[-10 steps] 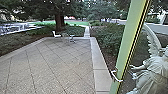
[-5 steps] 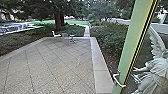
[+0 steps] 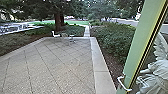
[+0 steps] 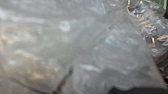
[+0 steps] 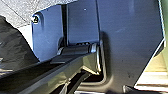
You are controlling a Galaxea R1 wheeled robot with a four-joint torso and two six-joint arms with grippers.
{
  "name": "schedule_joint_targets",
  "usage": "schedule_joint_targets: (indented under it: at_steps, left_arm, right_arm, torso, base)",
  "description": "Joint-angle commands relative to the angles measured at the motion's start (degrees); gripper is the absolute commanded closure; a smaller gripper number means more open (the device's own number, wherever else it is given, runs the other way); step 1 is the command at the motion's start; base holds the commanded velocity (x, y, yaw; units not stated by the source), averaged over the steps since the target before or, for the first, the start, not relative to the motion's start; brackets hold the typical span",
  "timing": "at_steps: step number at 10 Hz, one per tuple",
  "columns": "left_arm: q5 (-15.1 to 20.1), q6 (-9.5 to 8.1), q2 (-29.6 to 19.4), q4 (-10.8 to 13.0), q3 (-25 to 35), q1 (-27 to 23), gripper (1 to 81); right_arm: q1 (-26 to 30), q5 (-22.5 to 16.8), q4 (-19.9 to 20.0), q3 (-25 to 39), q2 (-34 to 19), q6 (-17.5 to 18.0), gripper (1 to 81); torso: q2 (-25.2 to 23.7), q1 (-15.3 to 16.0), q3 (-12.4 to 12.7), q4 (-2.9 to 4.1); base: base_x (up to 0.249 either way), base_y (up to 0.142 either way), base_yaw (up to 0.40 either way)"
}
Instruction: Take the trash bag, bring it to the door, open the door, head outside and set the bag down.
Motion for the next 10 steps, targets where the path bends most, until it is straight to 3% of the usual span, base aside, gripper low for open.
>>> schedule_joint_targets:
  at_steps: [1,10]
  left_arm:
    - [4.23,0.08,-0.16,-0.09,0.04,-2.40,81.1]
    - [4.23,0.08,-0.25,-0.09,0.04,-2.40,81.1]
  right_arm:
    - [1.42,-2.82,-0.98,1.25,1.03,-0.15,1.0]
    - [1.50,-2.82,-0.98,1.25,1.11,-0.15,1.0]
  torso:
    - [0.00,0.00,0.00,0.00]
    - [-0.11,-0.31,0.05,0.00]
  base:
    - [0.094,0.000,0.000]
    - [0.094,0.000,0.000]
